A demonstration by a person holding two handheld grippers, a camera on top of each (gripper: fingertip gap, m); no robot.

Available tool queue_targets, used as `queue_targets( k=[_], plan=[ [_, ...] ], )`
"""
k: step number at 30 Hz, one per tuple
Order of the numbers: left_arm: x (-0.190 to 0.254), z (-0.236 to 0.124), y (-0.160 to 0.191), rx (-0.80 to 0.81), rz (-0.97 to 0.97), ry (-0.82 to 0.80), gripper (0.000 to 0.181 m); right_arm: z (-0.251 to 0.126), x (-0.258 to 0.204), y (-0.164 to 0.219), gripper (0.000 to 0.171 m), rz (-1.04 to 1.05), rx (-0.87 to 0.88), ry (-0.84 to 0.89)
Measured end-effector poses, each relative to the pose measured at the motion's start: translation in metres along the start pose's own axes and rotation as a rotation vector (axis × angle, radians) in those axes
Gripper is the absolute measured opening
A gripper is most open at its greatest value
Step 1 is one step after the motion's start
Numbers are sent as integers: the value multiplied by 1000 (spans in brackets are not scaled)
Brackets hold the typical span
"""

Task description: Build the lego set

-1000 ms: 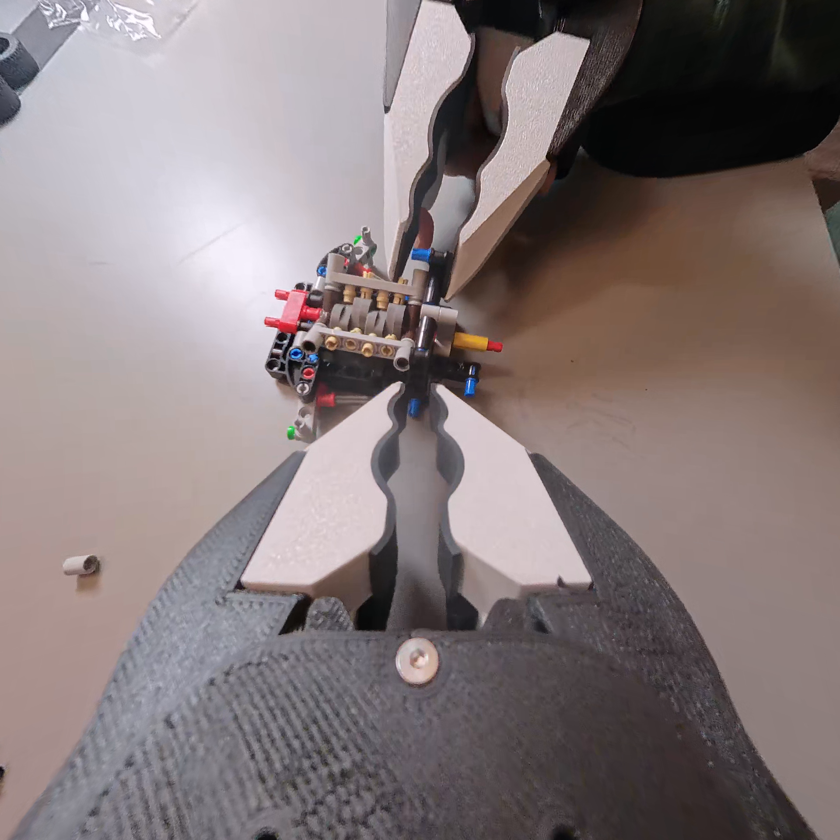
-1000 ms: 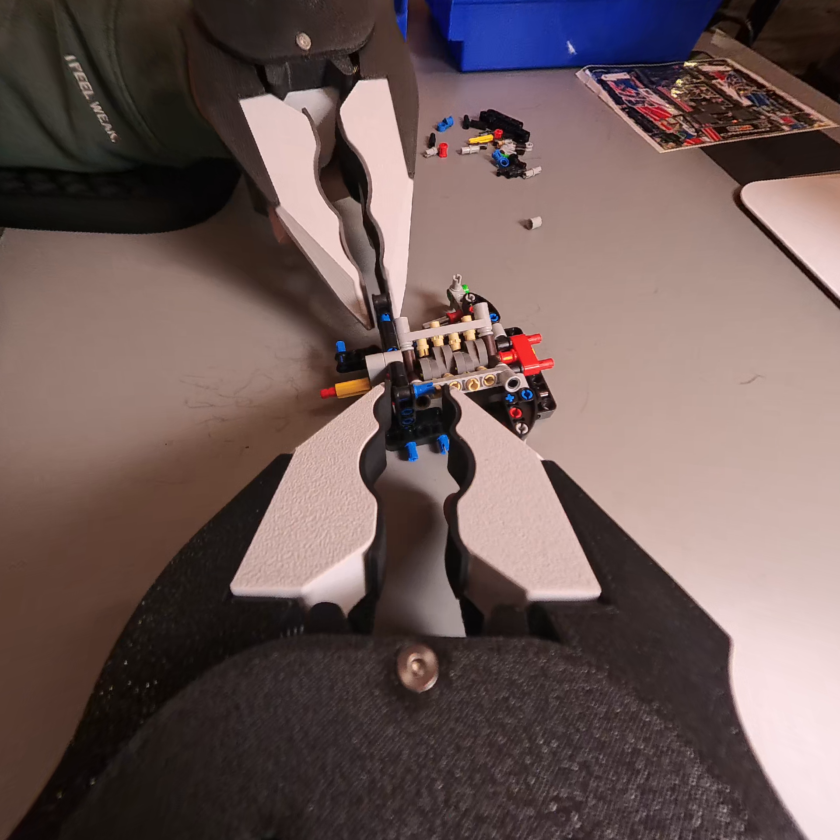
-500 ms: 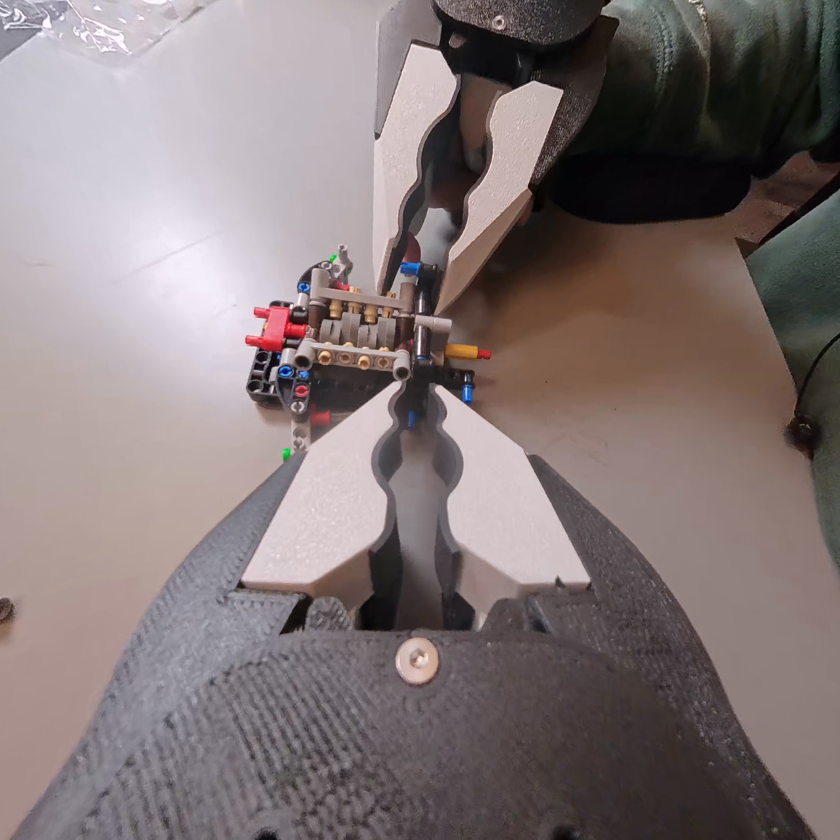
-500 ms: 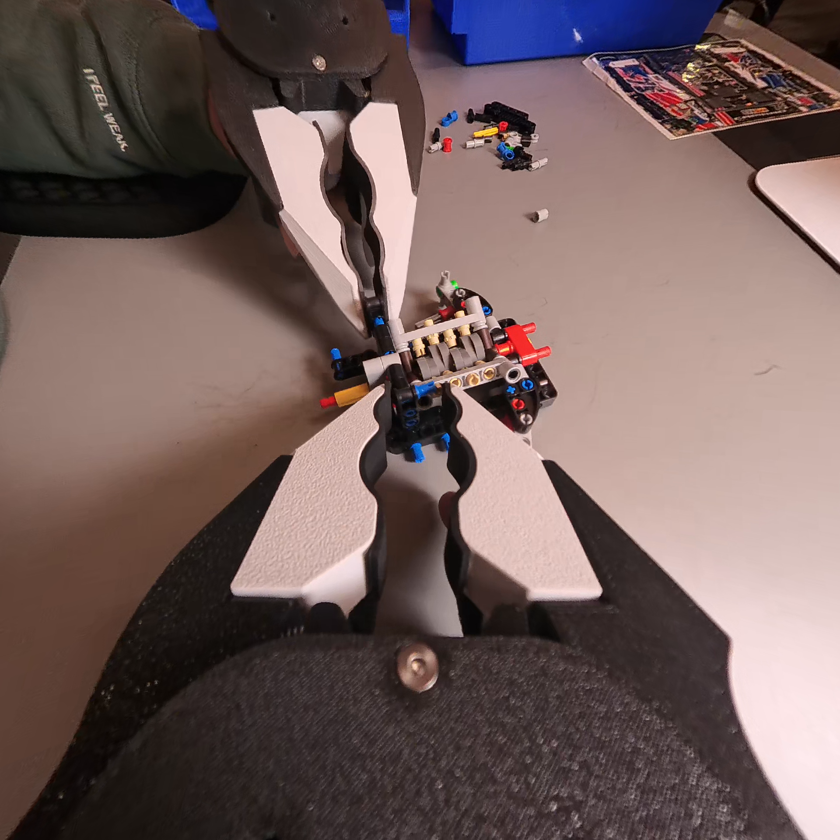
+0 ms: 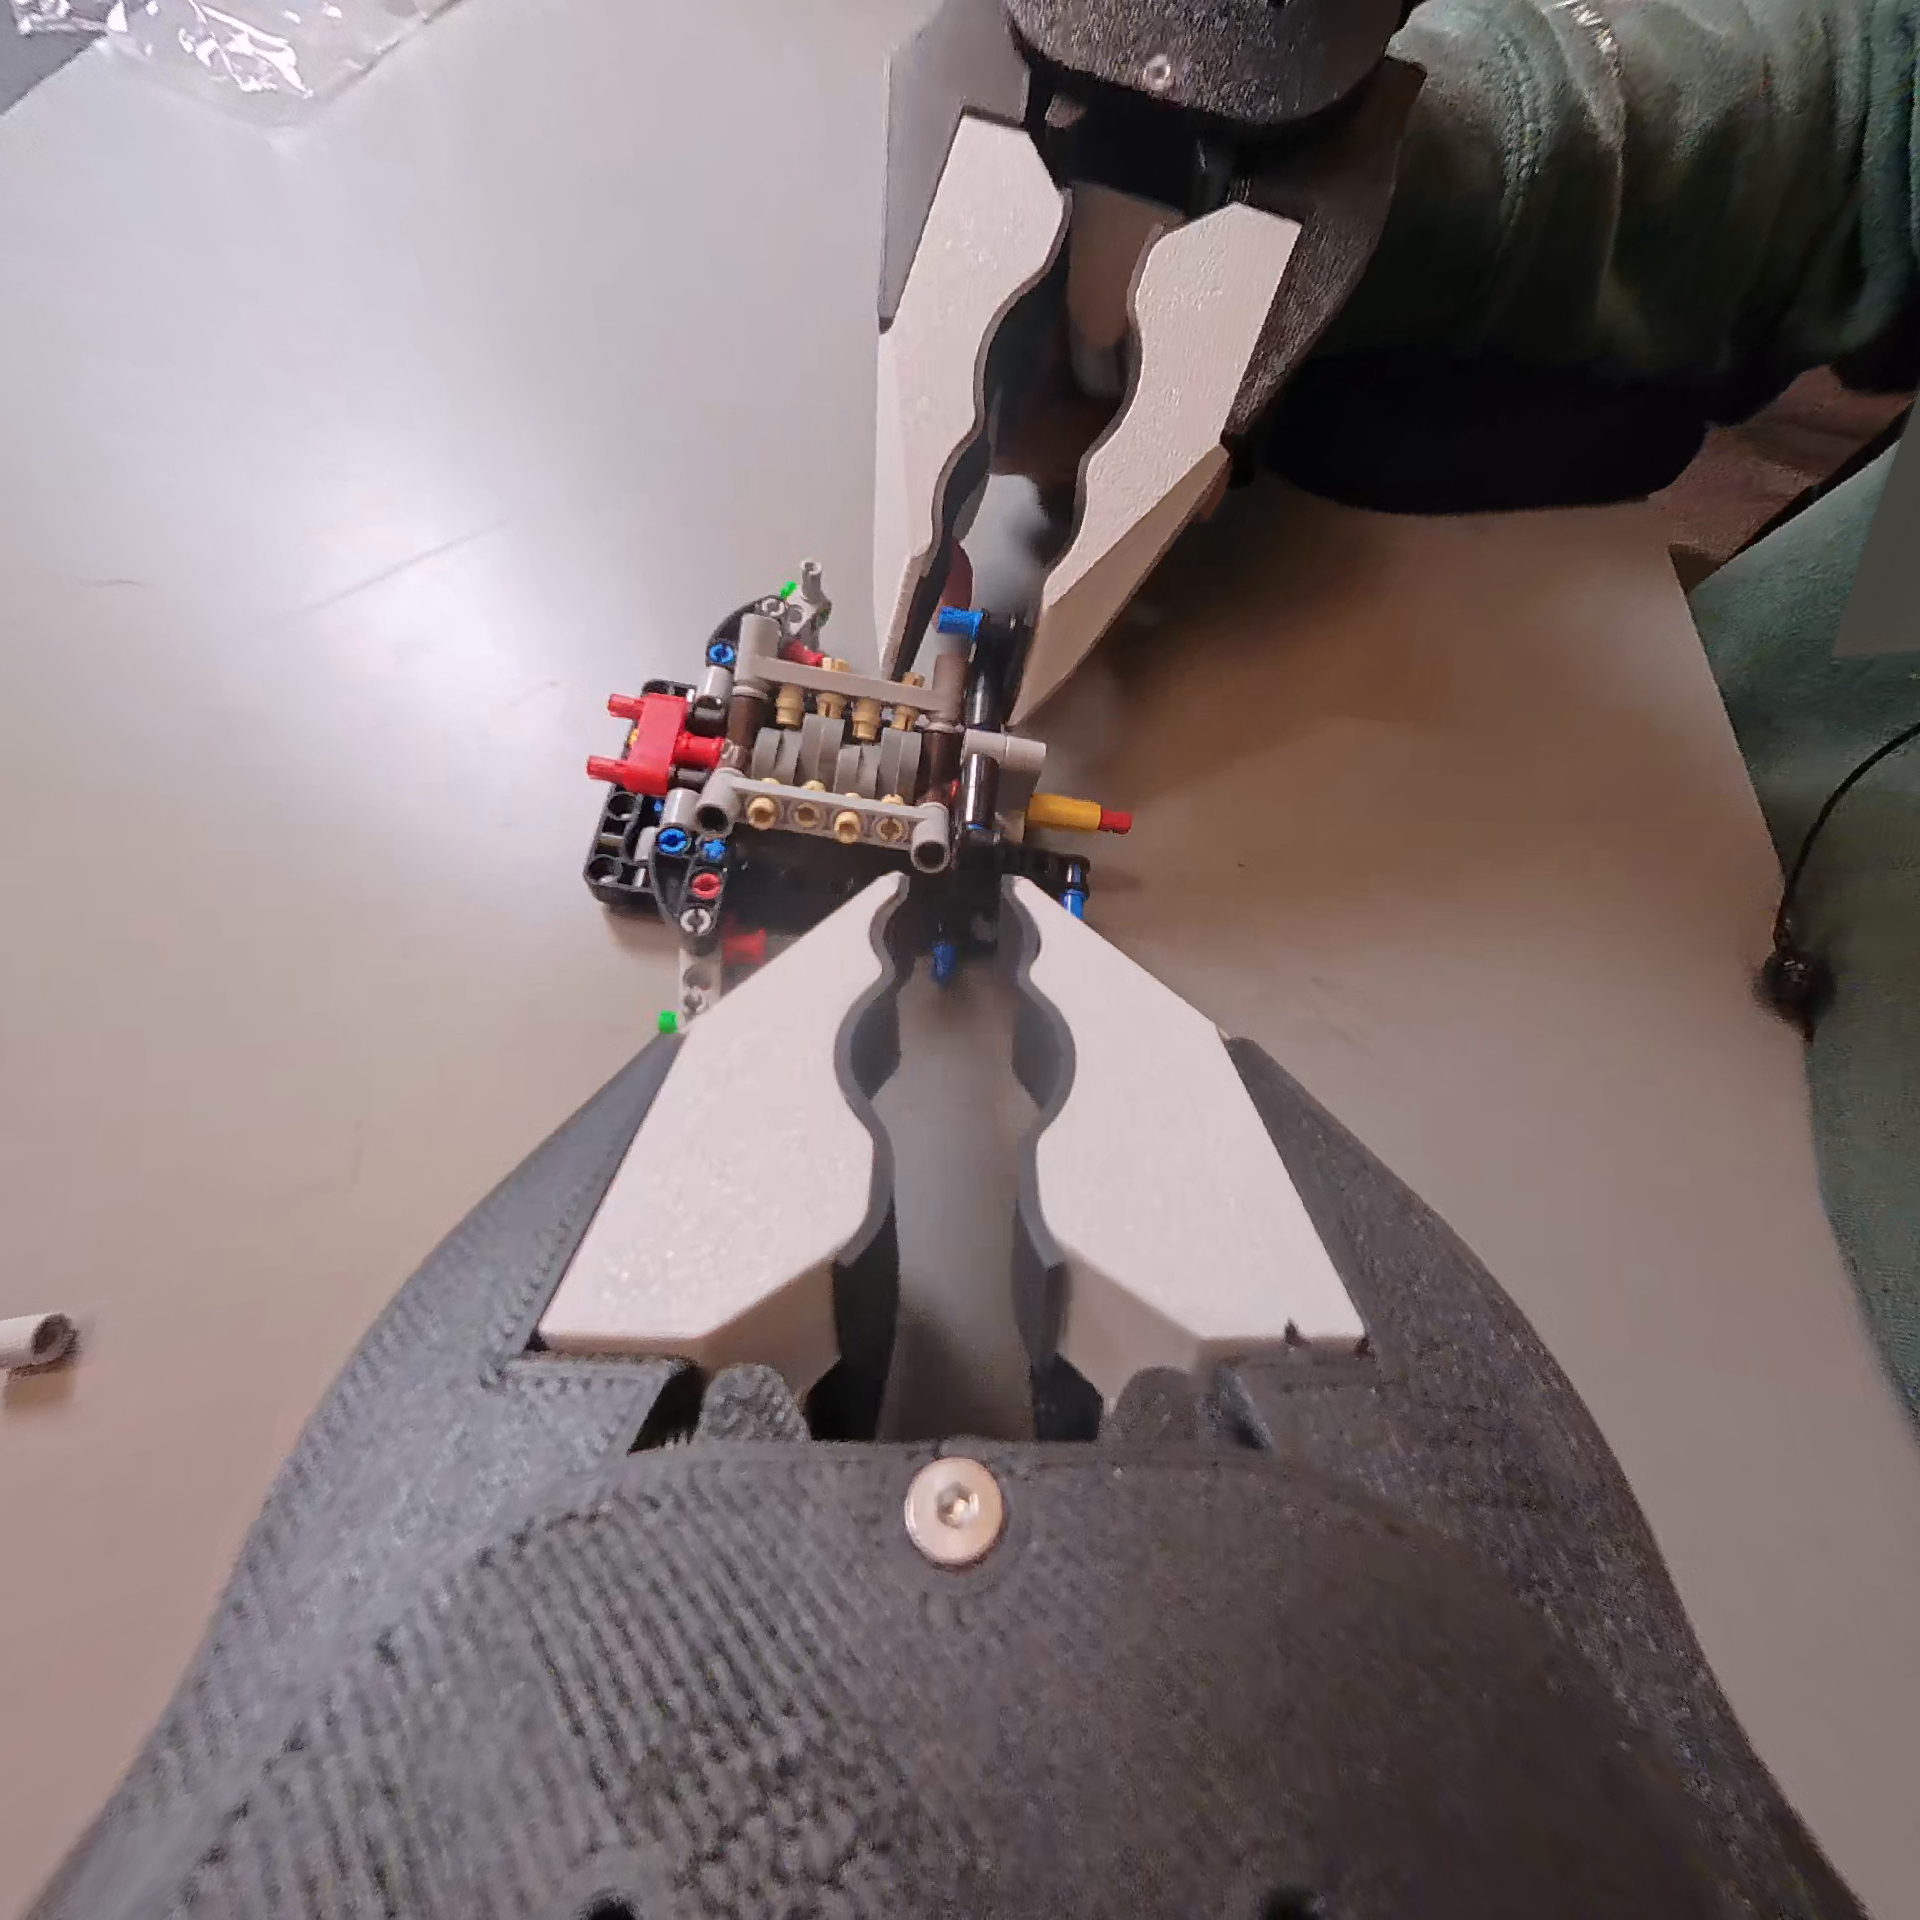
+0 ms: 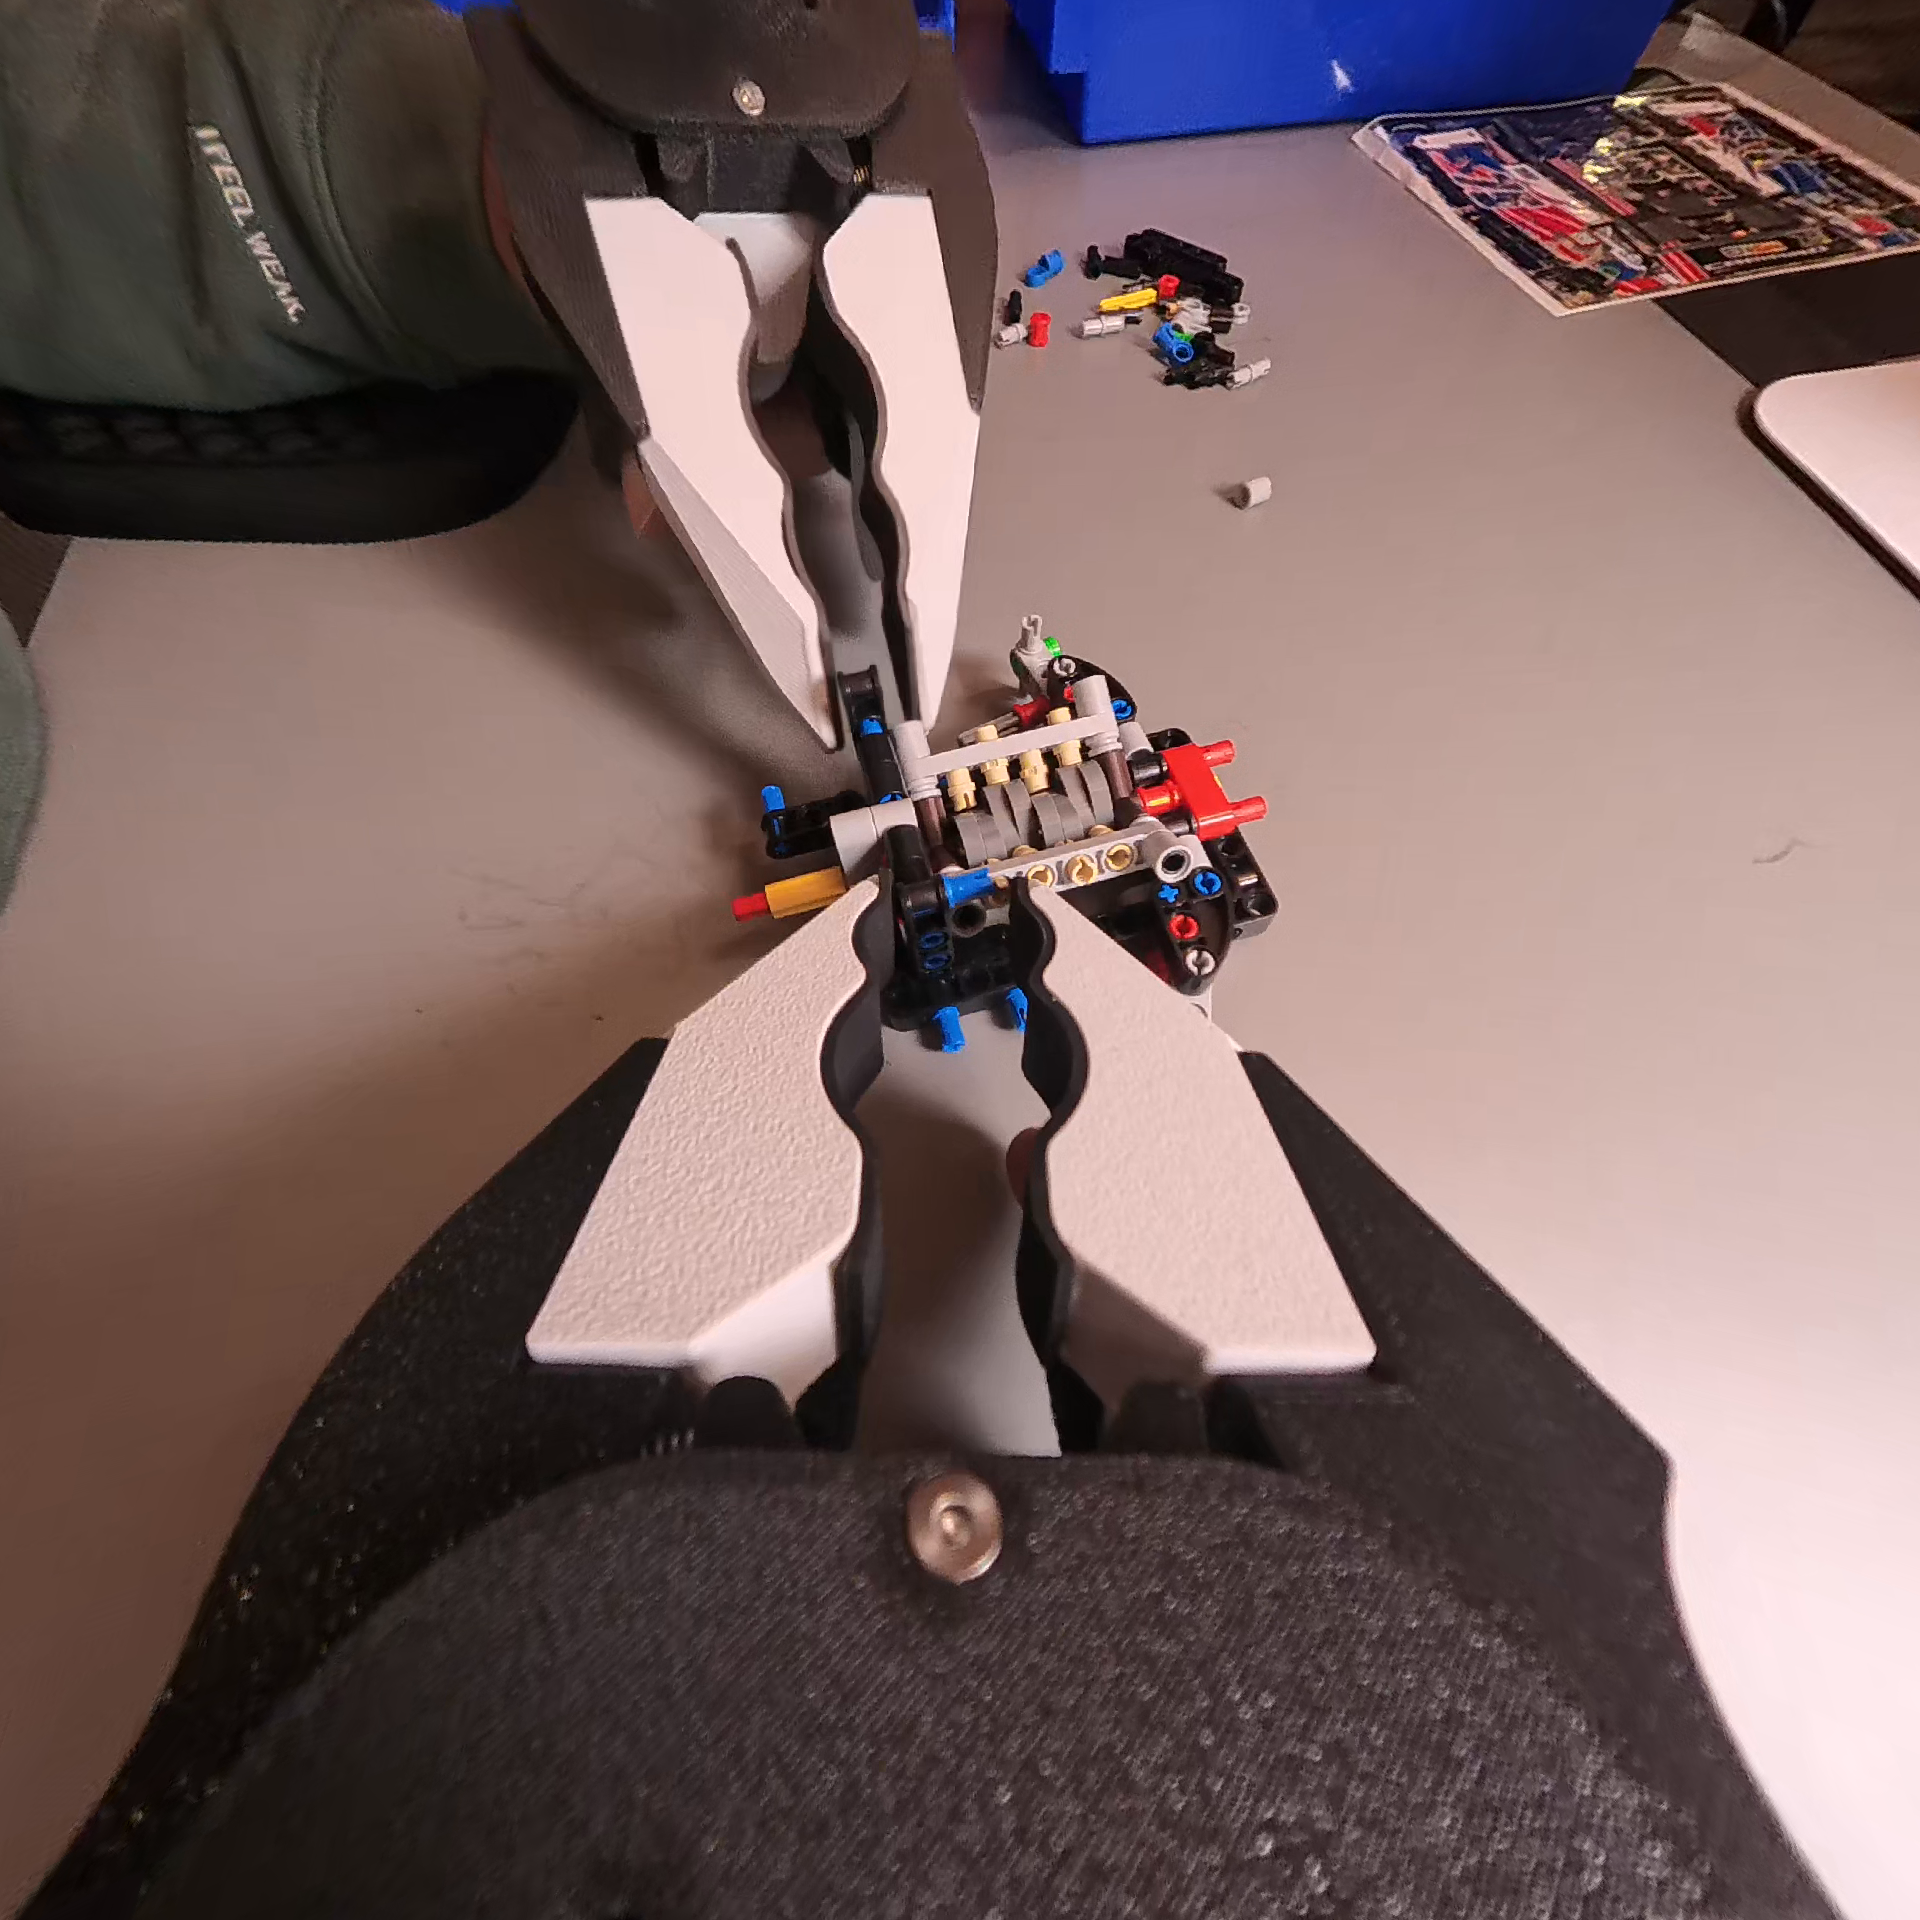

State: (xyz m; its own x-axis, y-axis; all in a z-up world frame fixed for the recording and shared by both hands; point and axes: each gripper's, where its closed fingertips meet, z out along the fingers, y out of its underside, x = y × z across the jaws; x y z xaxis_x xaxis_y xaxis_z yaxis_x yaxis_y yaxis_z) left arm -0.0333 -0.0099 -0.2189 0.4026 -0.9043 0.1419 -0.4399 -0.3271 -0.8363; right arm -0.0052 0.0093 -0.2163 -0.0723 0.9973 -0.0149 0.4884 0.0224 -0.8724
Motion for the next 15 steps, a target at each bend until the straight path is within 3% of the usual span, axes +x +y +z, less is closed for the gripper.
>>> queue_targets(
  k=[15],
  plan=[
    [3, 1, -3, -31, 65, -35, 6, 0, 0, 0, 20, 0, 0, 7]
  ],
)
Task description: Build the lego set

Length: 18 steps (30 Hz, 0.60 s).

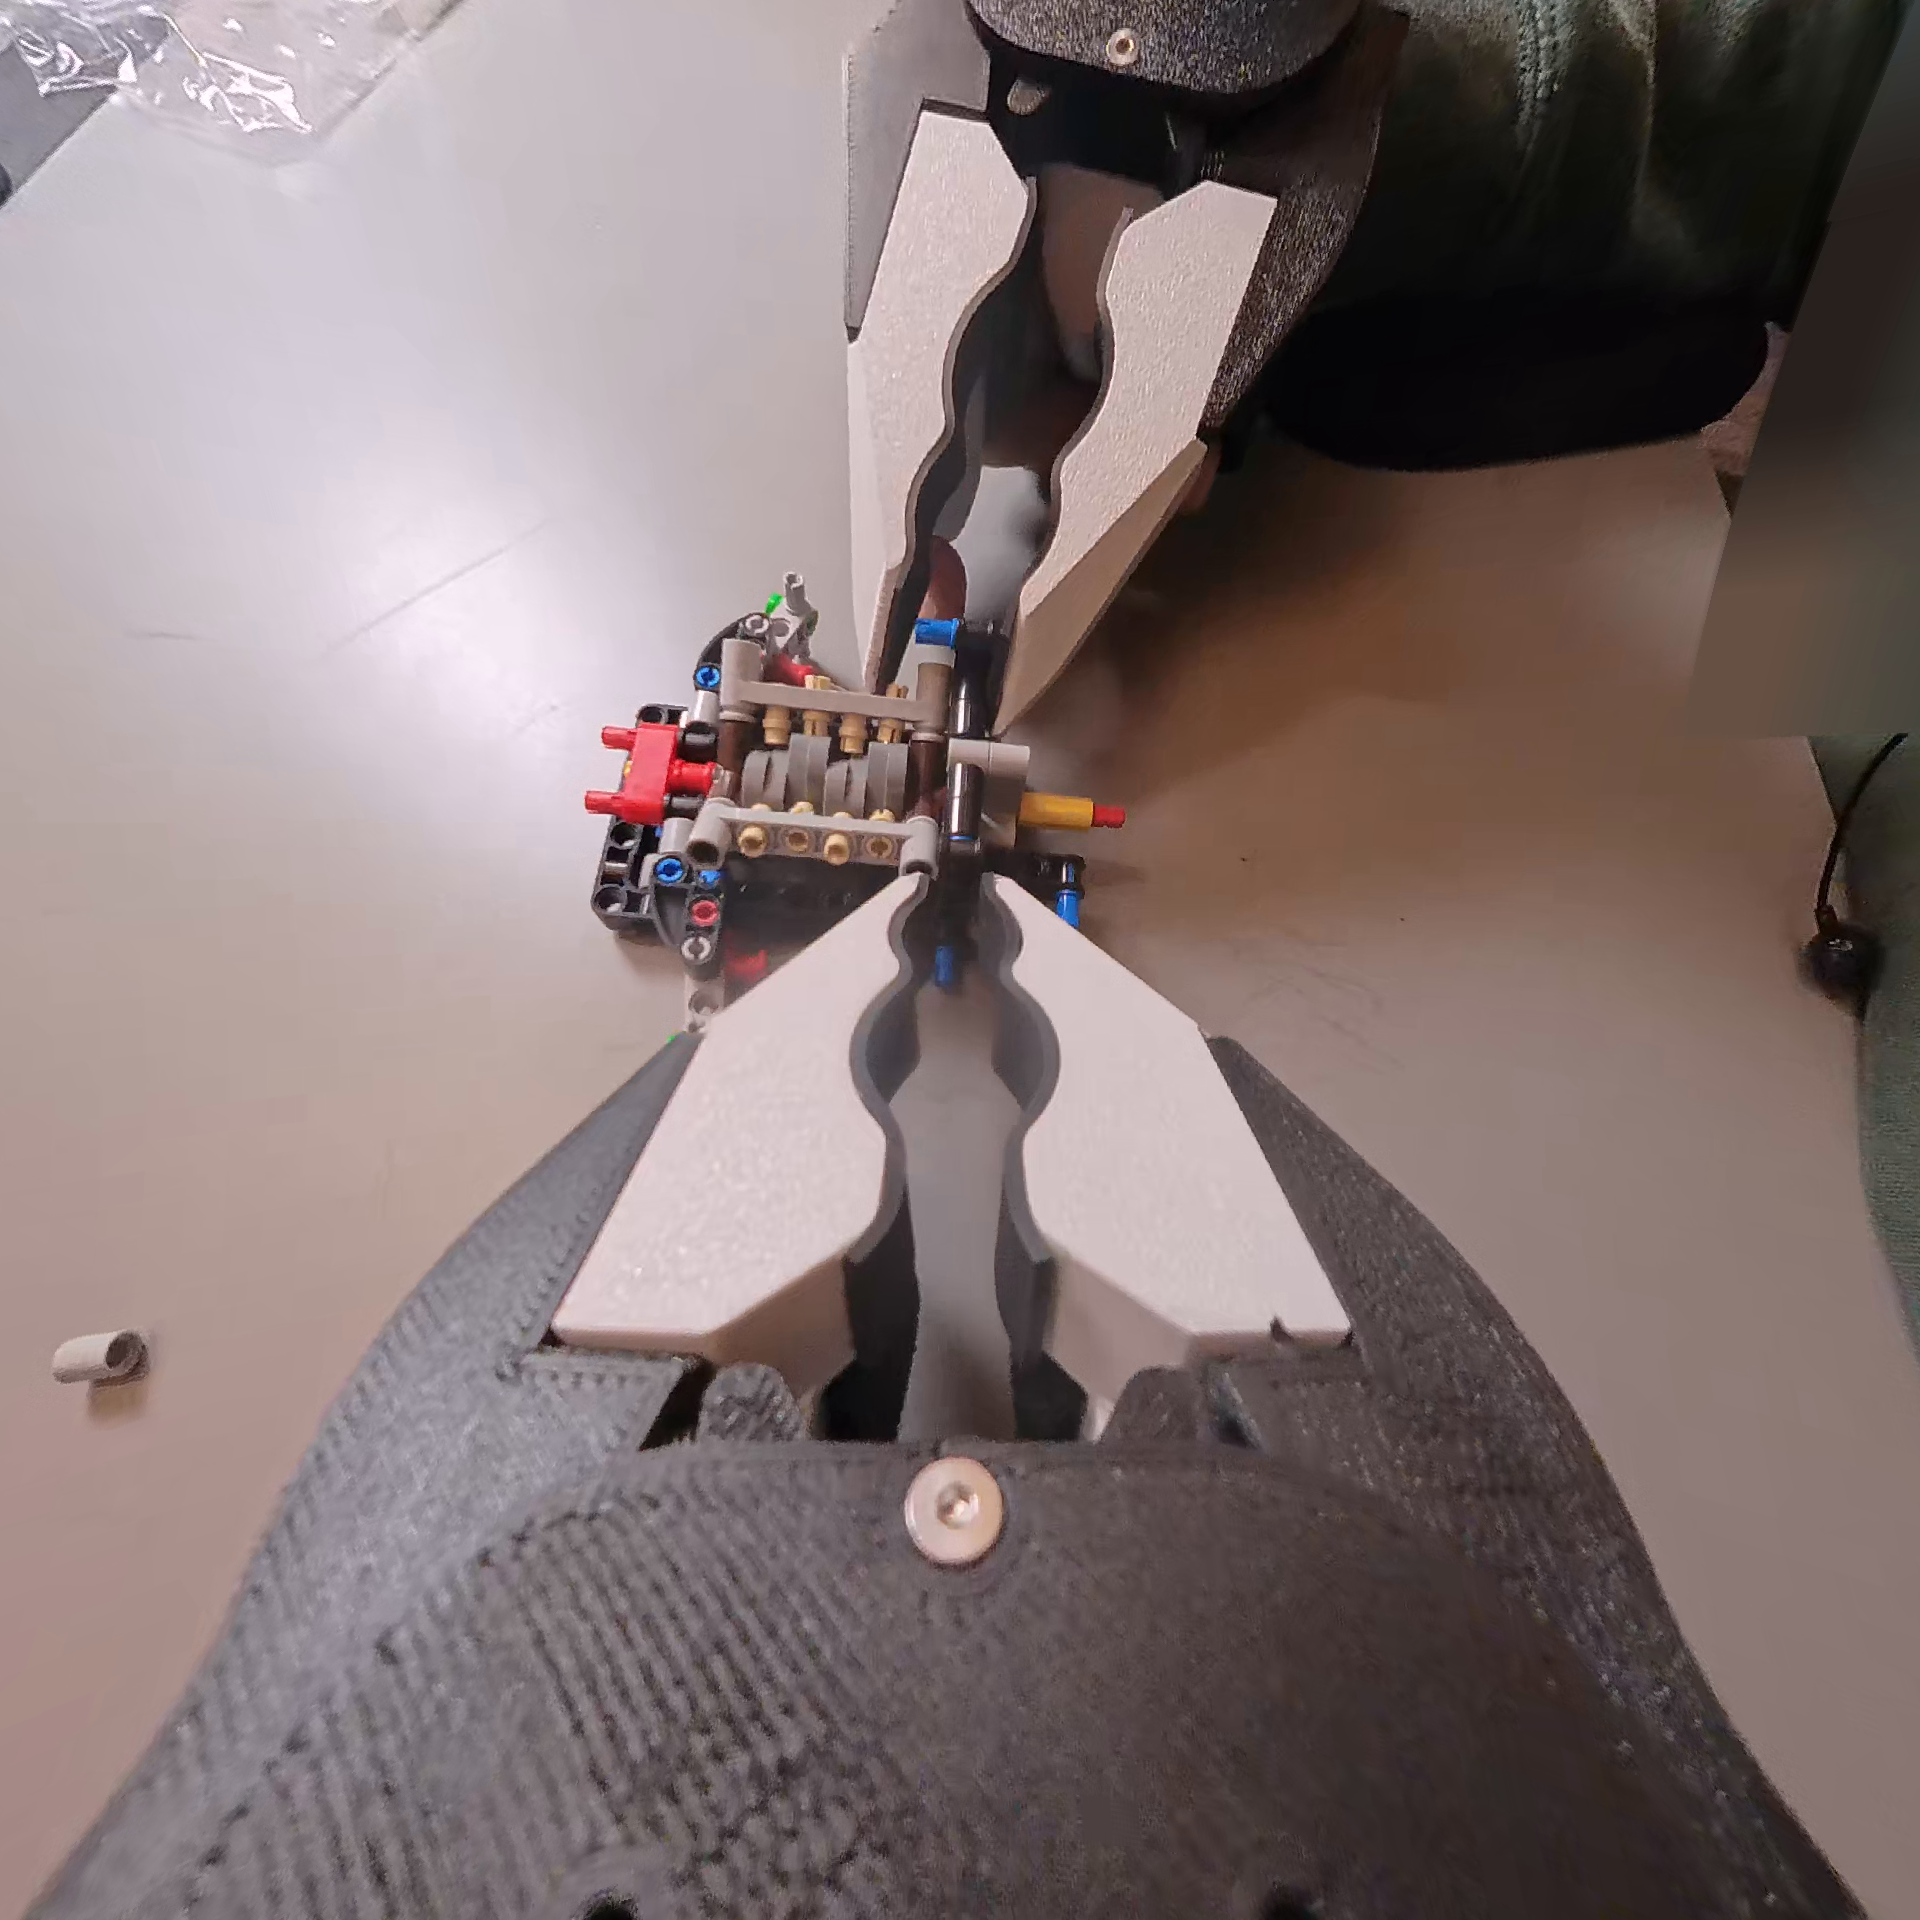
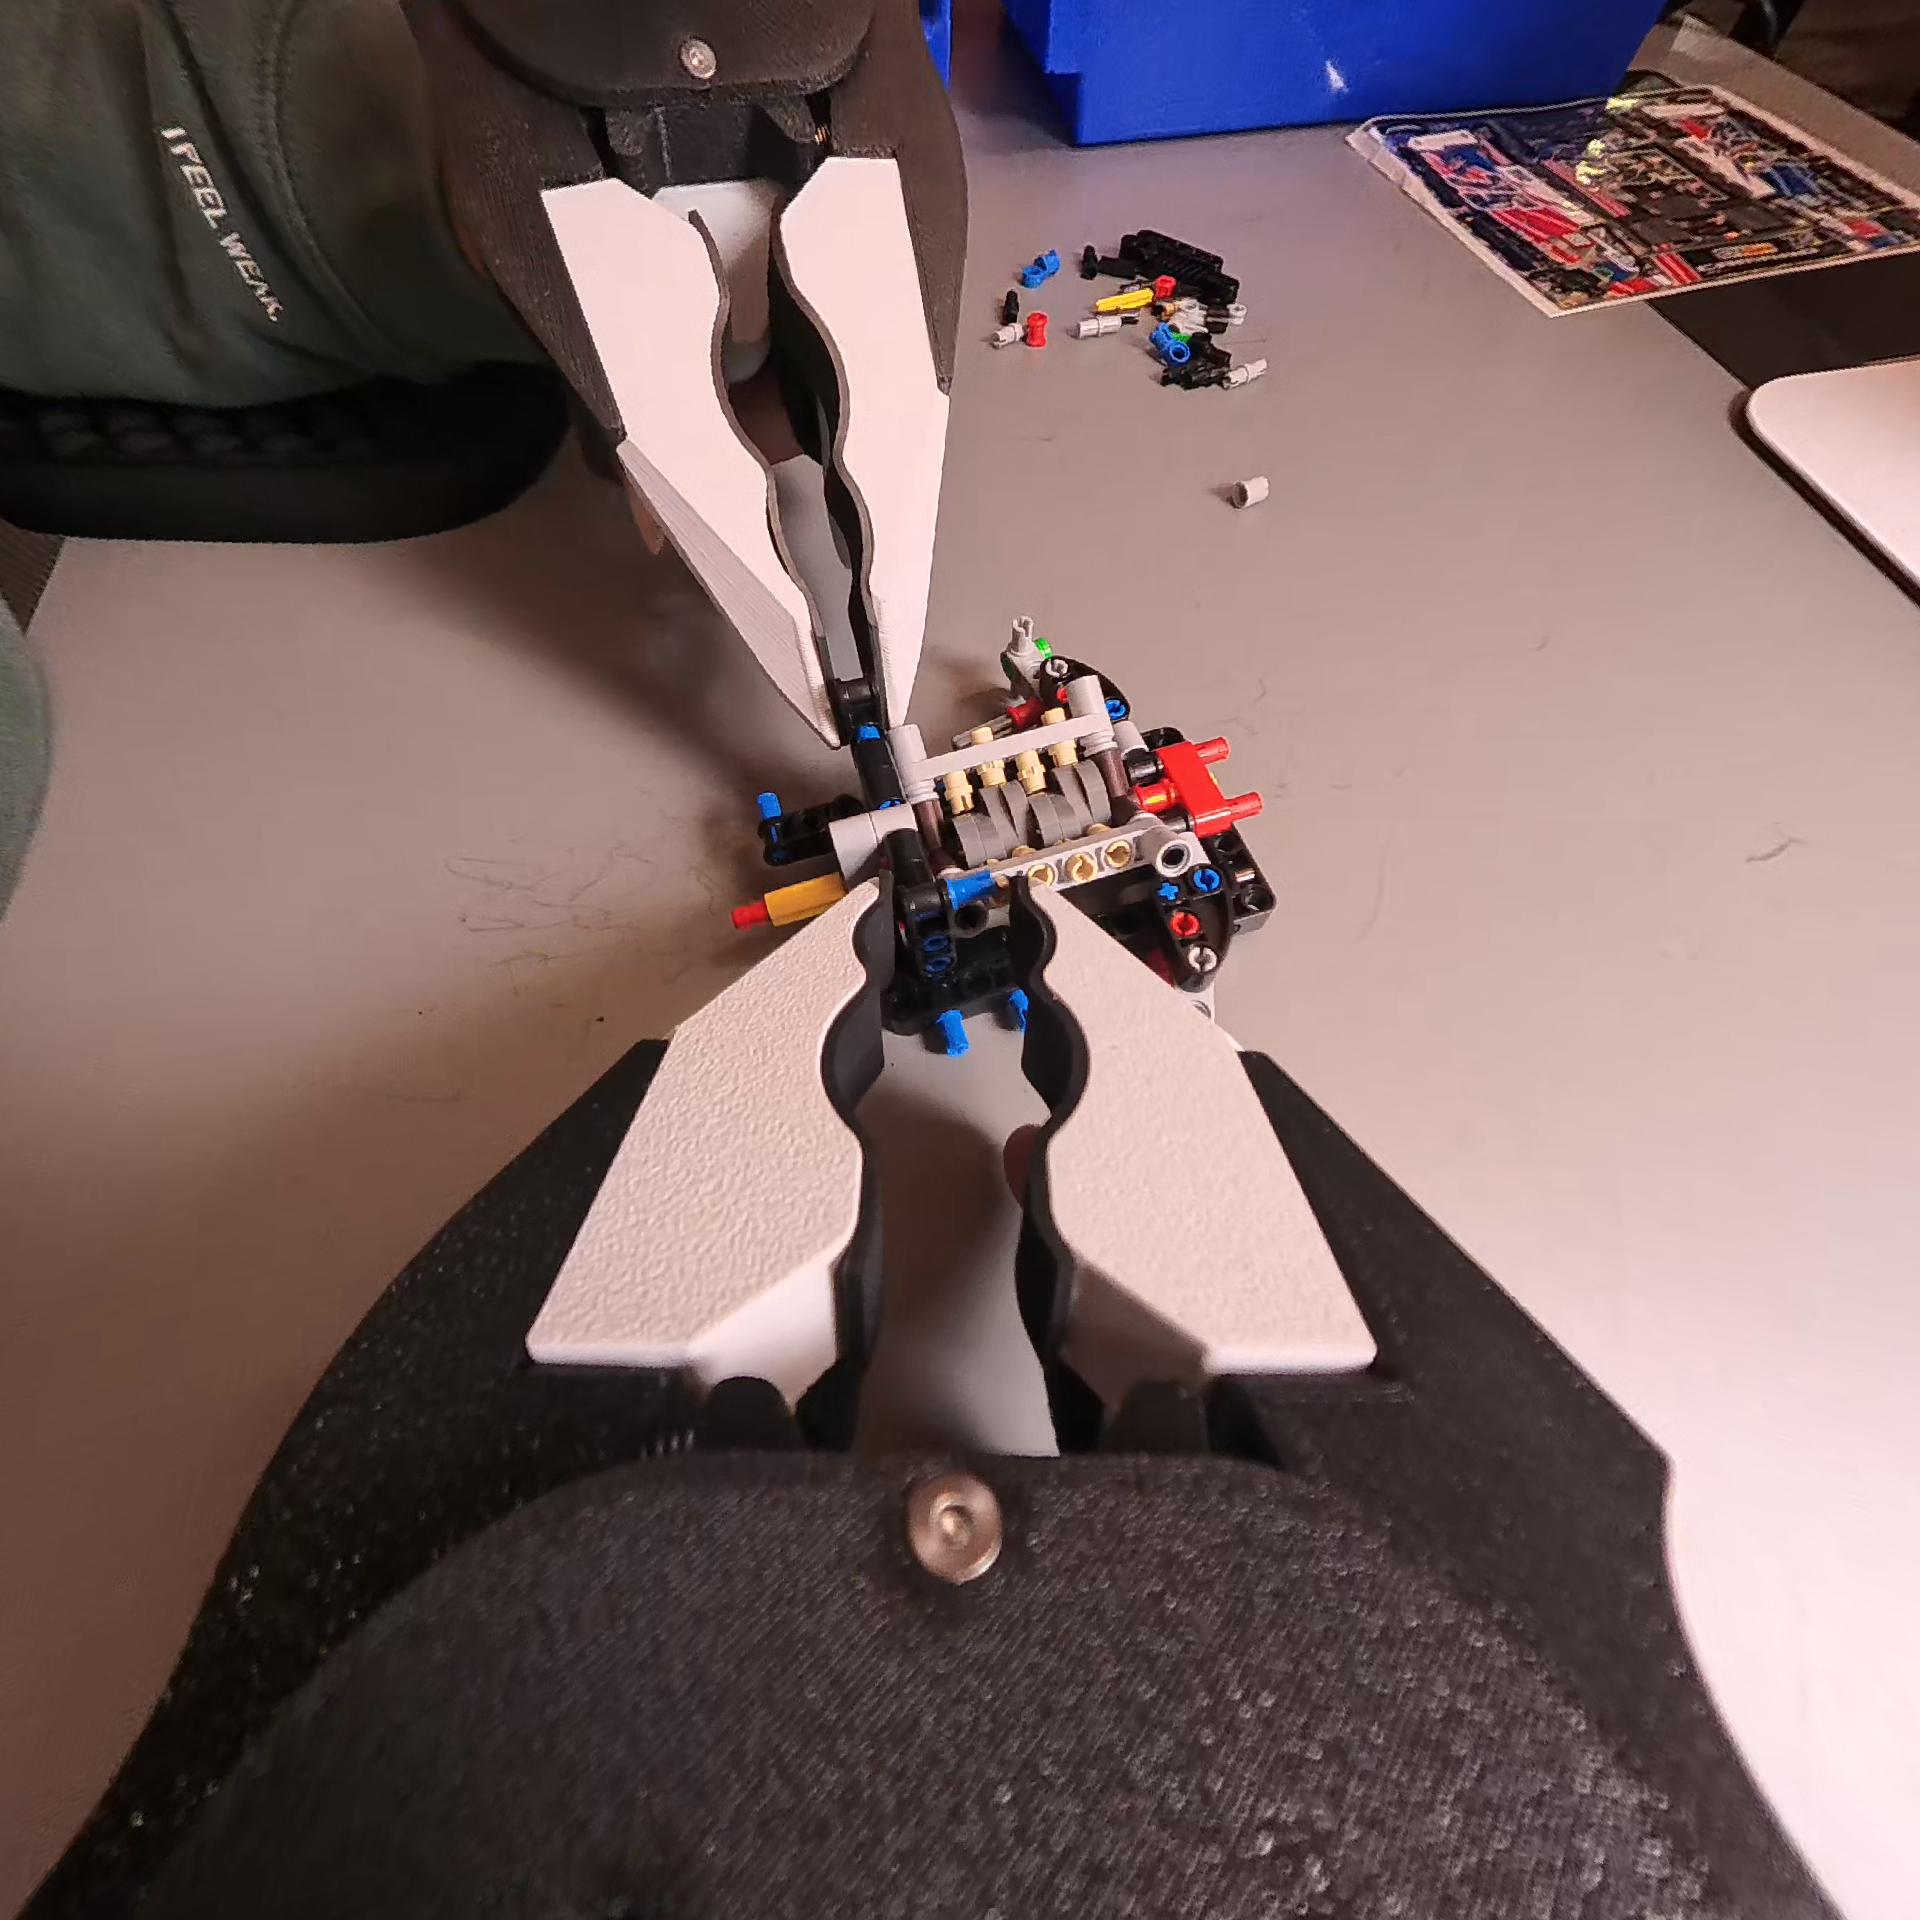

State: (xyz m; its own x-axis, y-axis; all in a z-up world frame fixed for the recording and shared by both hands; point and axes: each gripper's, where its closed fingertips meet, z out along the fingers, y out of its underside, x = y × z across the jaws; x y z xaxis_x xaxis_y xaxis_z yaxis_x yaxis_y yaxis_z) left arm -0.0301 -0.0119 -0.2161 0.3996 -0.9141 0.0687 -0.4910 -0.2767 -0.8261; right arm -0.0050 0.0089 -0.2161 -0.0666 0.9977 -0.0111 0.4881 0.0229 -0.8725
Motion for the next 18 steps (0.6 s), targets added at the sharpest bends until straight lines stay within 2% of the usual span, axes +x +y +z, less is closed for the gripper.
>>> queue_targets(
  k=[9, 12, 14, 18],
  plan=[
    [1, 0, 0, -1, 0, 1, 6, 0, -1, 0, 21, 0, -2, -1],
    [0, -6, -1, 11, -11, -3, 12, 2, -3, -1, 21, -14, -3, -2],
    [1, -8, -1, 9, -3, 0, 6, 2, -3, -1, 21, -8, -2, -7],
    [2, -6, 1, -7, 13, -2, 6, 2, -3, -1, 21, -5, -2, -10]
  ],
)
